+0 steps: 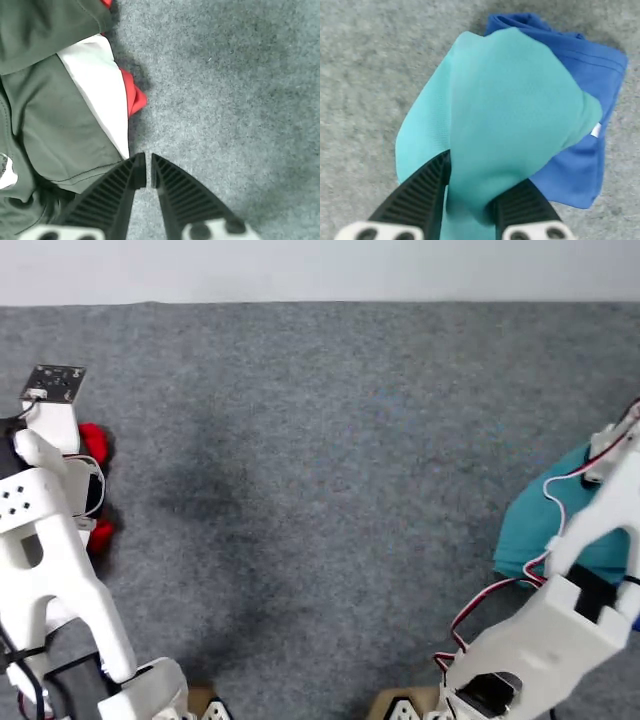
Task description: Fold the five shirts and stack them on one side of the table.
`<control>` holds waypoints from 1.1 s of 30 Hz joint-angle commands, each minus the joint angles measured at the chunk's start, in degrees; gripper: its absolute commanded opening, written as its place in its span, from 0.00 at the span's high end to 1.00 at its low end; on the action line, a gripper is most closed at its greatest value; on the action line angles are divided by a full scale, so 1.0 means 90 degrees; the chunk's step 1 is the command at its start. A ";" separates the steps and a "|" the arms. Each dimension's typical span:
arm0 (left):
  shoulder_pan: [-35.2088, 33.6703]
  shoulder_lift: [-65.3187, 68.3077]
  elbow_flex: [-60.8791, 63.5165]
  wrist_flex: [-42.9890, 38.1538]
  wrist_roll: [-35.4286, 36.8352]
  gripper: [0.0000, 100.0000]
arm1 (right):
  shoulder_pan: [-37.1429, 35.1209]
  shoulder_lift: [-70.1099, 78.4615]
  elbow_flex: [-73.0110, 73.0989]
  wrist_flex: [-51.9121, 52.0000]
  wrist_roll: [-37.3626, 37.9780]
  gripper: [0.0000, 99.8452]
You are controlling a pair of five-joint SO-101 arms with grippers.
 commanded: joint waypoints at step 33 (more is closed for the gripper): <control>0.0049 -0.0215 -0.0024 0.0147 0.0000 0.97 | 0.1431 0.1206 -0.0840 -0.1411 0.0488 0.70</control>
